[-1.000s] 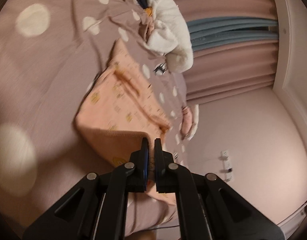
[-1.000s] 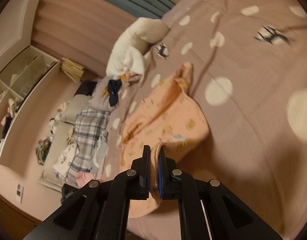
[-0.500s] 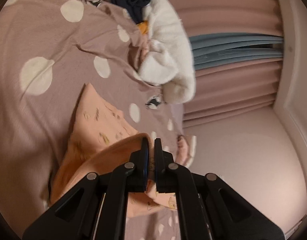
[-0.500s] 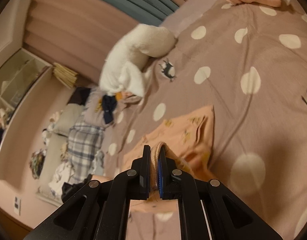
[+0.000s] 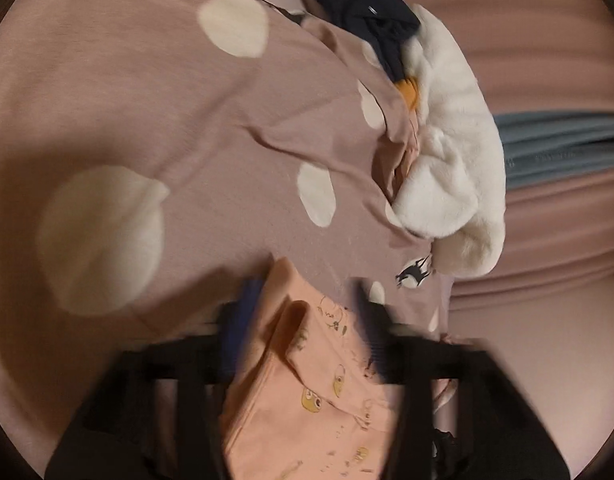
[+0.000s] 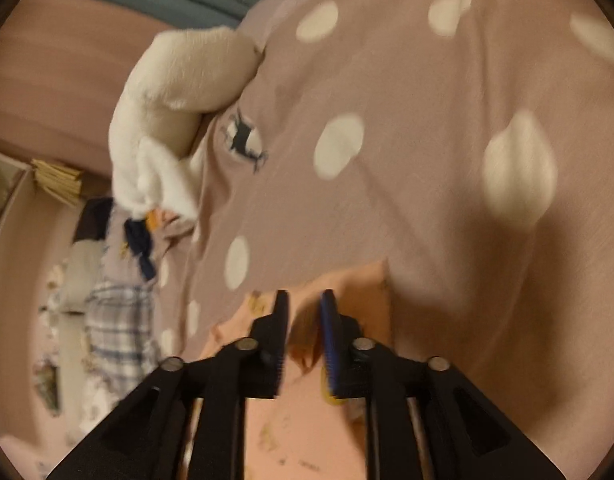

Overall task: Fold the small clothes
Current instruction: 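Open both grippers and release the folded hem onto the garment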

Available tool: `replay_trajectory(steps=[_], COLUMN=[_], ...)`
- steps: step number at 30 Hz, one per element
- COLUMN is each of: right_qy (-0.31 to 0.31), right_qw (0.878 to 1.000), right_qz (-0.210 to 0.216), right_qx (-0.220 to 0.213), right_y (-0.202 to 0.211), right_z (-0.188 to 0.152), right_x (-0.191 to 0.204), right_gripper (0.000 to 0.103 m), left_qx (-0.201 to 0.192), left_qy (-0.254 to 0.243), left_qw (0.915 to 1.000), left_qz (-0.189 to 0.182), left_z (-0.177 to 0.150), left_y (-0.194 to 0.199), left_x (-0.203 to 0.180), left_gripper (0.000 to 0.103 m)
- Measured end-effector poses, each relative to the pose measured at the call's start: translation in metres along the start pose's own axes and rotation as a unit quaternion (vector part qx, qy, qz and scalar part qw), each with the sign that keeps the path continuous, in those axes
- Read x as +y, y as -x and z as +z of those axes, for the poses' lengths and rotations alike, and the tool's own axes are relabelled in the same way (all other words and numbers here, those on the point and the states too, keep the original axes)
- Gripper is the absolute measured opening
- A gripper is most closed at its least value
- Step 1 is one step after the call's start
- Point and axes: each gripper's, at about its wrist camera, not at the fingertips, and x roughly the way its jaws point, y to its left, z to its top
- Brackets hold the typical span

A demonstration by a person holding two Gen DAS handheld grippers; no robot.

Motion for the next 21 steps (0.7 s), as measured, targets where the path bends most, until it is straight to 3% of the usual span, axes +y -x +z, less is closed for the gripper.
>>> replay_trajectory(steps=[3,4,6,9,14,19,21], right_qy=[0.007,0.005,0.006,0.02,0.012,0.038,0.043], right_qw=[1.0,0.999,0.999,1.0,0.998,0.997,0.996], right_qz=[0.001,0.02,0.042,0.021,0.041,-0.007,-0.009], right_qx=[-0.024,-0.024,-0.012,0.005,0.046,0.065,0.074], right_y=[0.02,0.027,0.031,0.034,0.029,0.017,0.011], right_z=[-0.002,-0.005,-0.009,-0.023,-0.049,-0.068,-0.071], right_x=[0.003,0.003,0.006,0.016,0.028,0.045,0.05], right_gripper=[0.072,0.077,0.077,0.077,0.082,0.083,0.083], left_qx=[0.005,0.014,0.031,0.021,0.003,-0.007,-0.017], left_qy=[-0.014,-0.029,-0.062,-0.127,-0.177,-0.226,-0.254], left_qw=[0.9998,0.9994,0.9974,0.99,0.9808,0.9709,0.9618], left_qz=[-0.016,-0.009,0.022,0.059,0.08,0.08,0.1], left_z=[-0.001,-0.005,-0.017,-0.039,-0.065,-0.098,-0.111], left_y=[0.02,0.026,0.037,0.056,0.081,0.095,0.095], left_x=[0.001,-0.002,-0.009,-0.018,-0.017,-0.015,-0.018], left_gripper=[0.077,0.078,0.086,0.09,0.099,0.102,0.102])
